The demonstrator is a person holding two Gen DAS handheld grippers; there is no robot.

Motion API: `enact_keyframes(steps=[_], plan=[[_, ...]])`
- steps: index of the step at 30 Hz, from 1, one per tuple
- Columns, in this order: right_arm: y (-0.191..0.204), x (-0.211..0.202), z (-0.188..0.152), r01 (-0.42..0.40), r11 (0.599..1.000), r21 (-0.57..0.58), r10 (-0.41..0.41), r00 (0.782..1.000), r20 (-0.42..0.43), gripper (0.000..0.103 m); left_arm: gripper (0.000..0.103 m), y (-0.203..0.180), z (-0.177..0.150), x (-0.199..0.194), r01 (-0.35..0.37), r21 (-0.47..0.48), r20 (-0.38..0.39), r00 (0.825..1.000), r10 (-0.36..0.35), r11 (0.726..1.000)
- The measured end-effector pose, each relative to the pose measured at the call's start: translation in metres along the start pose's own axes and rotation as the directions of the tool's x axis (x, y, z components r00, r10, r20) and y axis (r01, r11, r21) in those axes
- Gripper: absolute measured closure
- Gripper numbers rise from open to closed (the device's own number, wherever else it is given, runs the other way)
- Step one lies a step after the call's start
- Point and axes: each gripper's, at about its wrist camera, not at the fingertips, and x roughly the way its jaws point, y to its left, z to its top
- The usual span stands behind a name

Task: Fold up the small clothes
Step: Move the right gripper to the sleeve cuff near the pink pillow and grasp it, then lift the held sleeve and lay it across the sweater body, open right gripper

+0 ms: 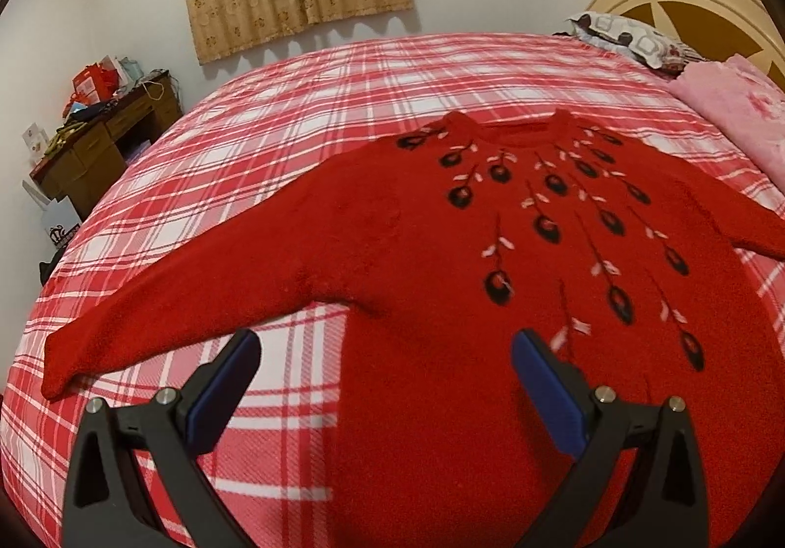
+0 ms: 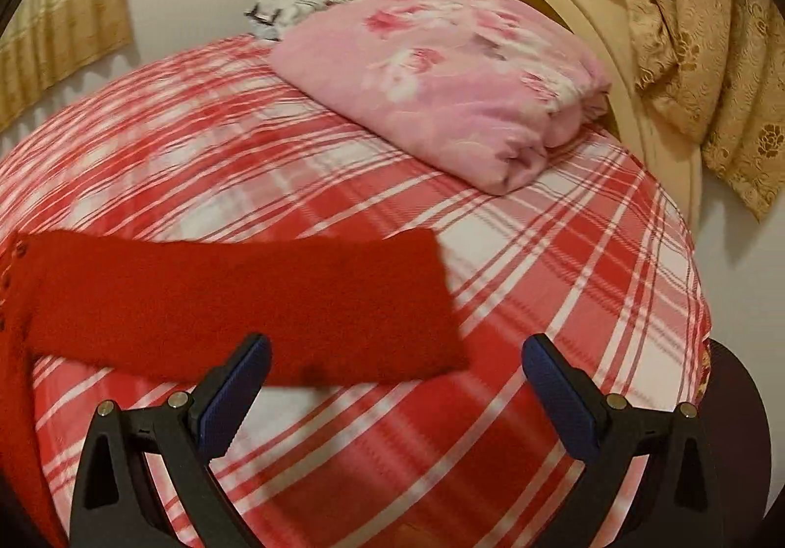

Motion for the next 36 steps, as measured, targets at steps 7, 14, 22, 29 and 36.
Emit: enact_keyframes(steps=[7,14,22,29,36], plan=[[-0.023,0.038,0.014,-0.017,0.996,0.085,0.025,0.996,-0.090,0.019,0.000,0.014,0.001,0.007,-0.029,-0.009,0.002,1.000,0.029,1.000],[-0.011,0.049,0.017,-0.069,0.995,0.065,0.077,0.990,-0.122,0.068,0.000,0.027,-0.001,0.011,-0.027,-0.036,-0.010,1.000,0.026,0.999],[0.016,0.034,0.030,-0.158,0.987,0.013,0.158,0.980,-0.117,0.094,0.000,0.054,-0.005,0.011,-0.054,-0.080,-0.011,0.999,0.053,0.995],[0.058,-0.009,0.056,-0.227,0.972,-0.055,0.226,0.974,-0.025,0.095,0.000,0.080,-0.011,0.010,-0.074,-0.119,-0.012,0.997,0.073,0.990],[0.109,-0.063,0.086,-0.291,0.946,-0.142,0.302,0.951,0.060,0.095,0.000,0.106,-0.018,0.010,-0.103,-0.147,-0.015,0.995,0.101,0.984]])
